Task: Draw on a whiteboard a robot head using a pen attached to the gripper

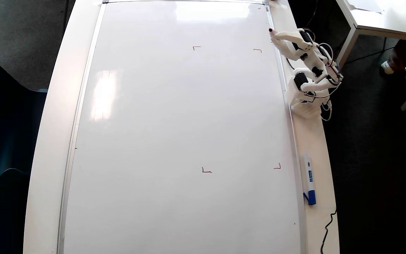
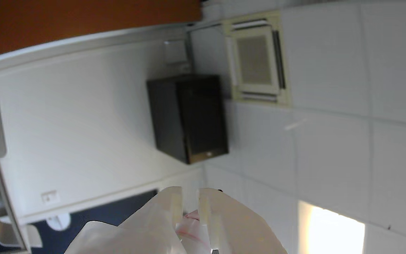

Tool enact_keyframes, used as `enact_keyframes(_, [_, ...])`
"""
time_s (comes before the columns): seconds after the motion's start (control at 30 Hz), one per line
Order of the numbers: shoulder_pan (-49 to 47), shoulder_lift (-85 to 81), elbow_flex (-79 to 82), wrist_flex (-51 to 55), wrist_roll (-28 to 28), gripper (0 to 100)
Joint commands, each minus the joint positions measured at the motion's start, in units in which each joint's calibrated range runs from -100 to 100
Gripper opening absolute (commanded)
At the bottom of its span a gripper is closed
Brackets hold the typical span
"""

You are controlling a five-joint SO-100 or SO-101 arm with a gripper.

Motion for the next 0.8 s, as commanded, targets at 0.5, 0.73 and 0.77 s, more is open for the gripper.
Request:
enact_keyframes(0.5, [0.08, 46.32, -31.47, 31.29, -1.41, 1])
enact_keyframes(0.73, [-0.51, 55.38, -31.92, 31.37, -1.9, 1])
enact_keyframes(0.77, [-0.65, 56.64, -32.47, 31.46, -2.43, 1])
